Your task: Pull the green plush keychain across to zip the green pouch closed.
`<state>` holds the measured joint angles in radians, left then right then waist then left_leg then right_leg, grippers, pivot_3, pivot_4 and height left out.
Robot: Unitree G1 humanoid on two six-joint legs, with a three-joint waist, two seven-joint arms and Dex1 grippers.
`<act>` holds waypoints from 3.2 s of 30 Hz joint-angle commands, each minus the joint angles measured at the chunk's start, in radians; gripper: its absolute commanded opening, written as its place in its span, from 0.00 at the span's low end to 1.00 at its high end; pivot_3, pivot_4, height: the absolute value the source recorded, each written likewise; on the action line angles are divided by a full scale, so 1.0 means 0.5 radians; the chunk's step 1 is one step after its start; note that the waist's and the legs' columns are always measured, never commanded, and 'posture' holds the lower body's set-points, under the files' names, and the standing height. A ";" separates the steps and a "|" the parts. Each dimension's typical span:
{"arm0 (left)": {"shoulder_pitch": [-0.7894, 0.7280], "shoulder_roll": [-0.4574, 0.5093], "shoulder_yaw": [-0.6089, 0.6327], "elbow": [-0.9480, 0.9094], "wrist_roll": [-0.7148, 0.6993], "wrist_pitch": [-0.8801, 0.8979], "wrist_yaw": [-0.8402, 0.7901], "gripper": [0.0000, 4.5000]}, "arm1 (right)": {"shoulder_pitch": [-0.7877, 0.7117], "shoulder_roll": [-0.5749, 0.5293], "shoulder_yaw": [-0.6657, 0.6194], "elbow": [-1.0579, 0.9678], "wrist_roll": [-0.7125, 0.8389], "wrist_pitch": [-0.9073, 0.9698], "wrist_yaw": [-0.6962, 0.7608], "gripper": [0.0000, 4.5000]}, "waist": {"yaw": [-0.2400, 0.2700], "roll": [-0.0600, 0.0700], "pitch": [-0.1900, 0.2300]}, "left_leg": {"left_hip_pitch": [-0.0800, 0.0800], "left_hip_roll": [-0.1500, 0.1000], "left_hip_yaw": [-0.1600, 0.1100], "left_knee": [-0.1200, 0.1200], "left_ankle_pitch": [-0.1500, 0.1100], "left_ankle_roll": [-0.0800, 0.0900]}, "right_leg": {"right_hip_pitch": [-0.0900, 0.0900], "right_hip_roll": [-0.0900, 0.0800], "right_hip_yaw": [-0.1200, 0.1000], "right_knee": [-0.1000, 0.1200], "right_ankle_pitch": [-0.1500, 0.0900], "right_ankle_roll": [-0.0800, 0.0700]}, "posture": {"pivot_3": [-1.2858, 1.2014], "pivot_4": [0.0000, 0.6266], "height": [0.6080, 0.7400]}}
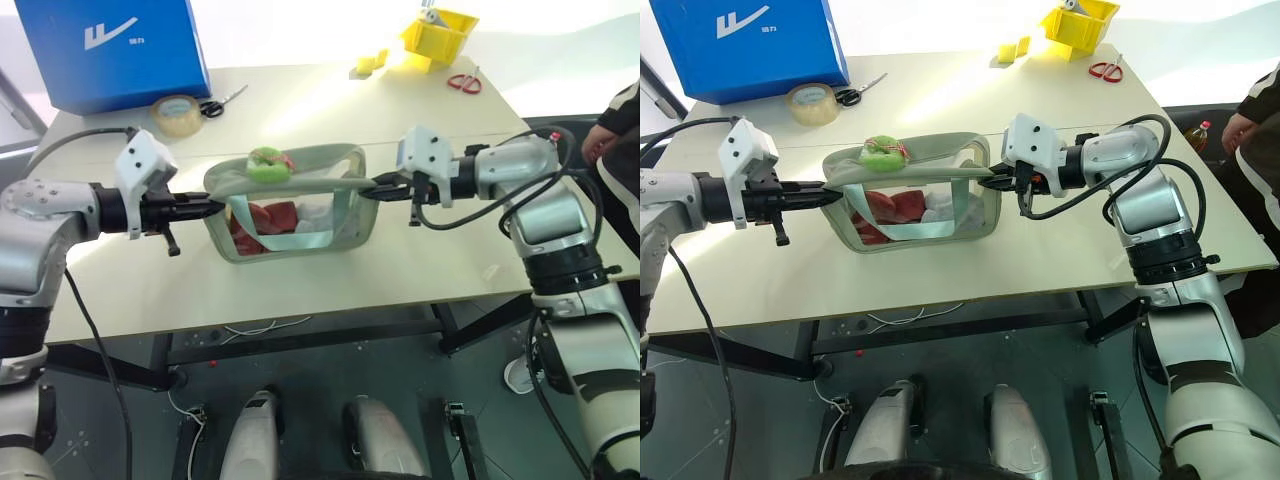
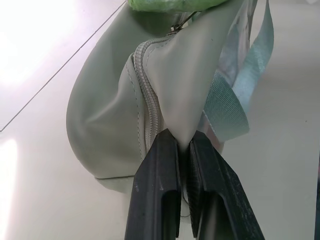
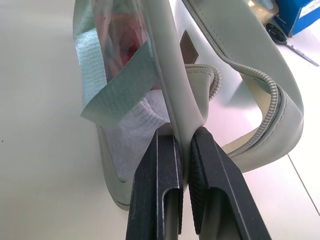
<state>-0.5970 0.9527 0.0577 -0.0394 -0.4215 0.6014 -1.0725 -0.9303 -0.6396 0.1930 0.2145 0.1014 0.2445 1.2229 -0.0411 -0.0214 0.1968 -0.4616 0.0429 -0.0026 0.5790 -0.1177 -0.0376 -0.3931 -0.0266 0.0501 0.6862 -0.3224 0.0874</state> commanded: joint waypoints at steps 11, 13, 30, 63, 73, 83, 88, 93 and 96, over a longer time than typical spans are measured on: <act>-0.012 -0.008 0.035 0.051 0.095 -0.100 0.067 0.00 | -0.043 0.001 -0.053 -0.185 0.098 0.148 0.025 0.36 | -0.001 0.000 0.000 | 0.000 0.000 0.000 0.000 0.000 0.000 | 0.000 0.000 0.000 0.000 0.000 0.000 | 0.52 0.24 1.00; -0.006 -0.007 0.041 0.048 0.097 -0.102 0.070 0.00 | -0.140 0.002 -0.085 -0.110 0.106 0.169 0.004 0.59 | -0.002 0.000 0.000 | 0.000 0.000 0.000 0.000 0.000 0.000 | 0.000 0.000 0.000 0.000 0.000 0.000 | 0.52 0.24 1.00; -0.056 -0.017 0.013 0.054 0.108 -0.121 0.050 0.00 | -0.479 0.801 0.064 -0.014 0.149 0.358 -0.603 0.92 | -0.001 -0.001 -0.001 | -0.001 0.004 0.000 -0.002 0.000 0.000 | -0.004 0.002 -0.001 0.003 0.002 -0.003 | 0.52 0.24 1.00; 0.001 -0.058 0.033 0.083 0.109 -0.166 0.077 0.00 | 0.122 0.073 -0.465 -0.476 -0.202 0.832 -1.292 0.01 | -0.002 -0.001 -0.001 | 0.001 0.004 0.002 -0.002 0.000 0.000 | -0.002 0.000 0.000 0.001 0.002 -0.004 | 0.52 0.24 1.00; -0.149 -0.101 -0.069 0.165 0.144 -0.170 0.028 0.00 | 0.549 0.660 -0.242 -0.082 -0.130 0.605 -1.529 0.01 | -0.006 -0.001 -0.002 | 0.001 0.002 0.001 -0.002 0.000 0.000 | 0.000 0.003 0.000 0.001 0.002 -0.003 | 0.52 0.24 1.00; -0.071 -0.077 -0.017 0.075 0.130 -0.131 0.048 0.00 | 0.520 0.626 -0.239 -0.001 -0.126 0.485 -1.432 0.16 | -0.006 -0.003 -0.003 | 0.004 0.002 0.000 -0.002 0.000 0.000 | 0.003 0.003 0.000 0.001 0.002 -0.003 | 0.52 0.24 1.00; -0.046 -0.075 0.001 0.044 0.125 -0.116 0.069 0.00 | 0.395 0.426 -0.362 -0.041 -0.010 0.559 -1.248 0.71 | -0.001 -0.003 -0.003 | 0.003 0.002 0.000 -0.002 0.000 0.000 | 0.003 0.001 0.000 0.000 0.002 -0.003 | 0.52 0.24 1.00; -0.027 -0.066 0.013 0.034 0.127 -0.116 0.078 0.00 | 0.162 -0.012 -0.479 0.066 0.194 0.556 -0.745 0.98 | 0.001 0.001 -0.001 | 0.002 0.001 0.002 -0.002 0.000 0.000 | 0.001 0.000 0.000 -0.001 0.002 -0.003 | 0.52 0.24 1.00; -0.019 -0.066 0.023 0.038 0.128 -0.117 0.075 0.00 | 0.054 -0.160 -0.547 -0.085 0.535 0.836 -0.351 0.98 | -0.009 0.001 -0.001 | 0.003 0.003 0.002 -0.004 0.000 0.000 | 0.001 0.002 0.001 -0.002 0.002 -0.003 | 0.52 0.24 1.00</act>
<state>-0.6111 0.9043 0.0518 -0.0046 -0.3594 0.5409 -1.0381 -0.8800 -0.7055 -0.0679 0.2460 0.2702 0.6043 0.9422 -0.0456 -0.0211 0.1964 -0.4599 0.0449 -0.0018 0.5768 -0.1178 -0.0374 -0.3924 -0.0250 0.0504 0.6854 -0.3216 0.0857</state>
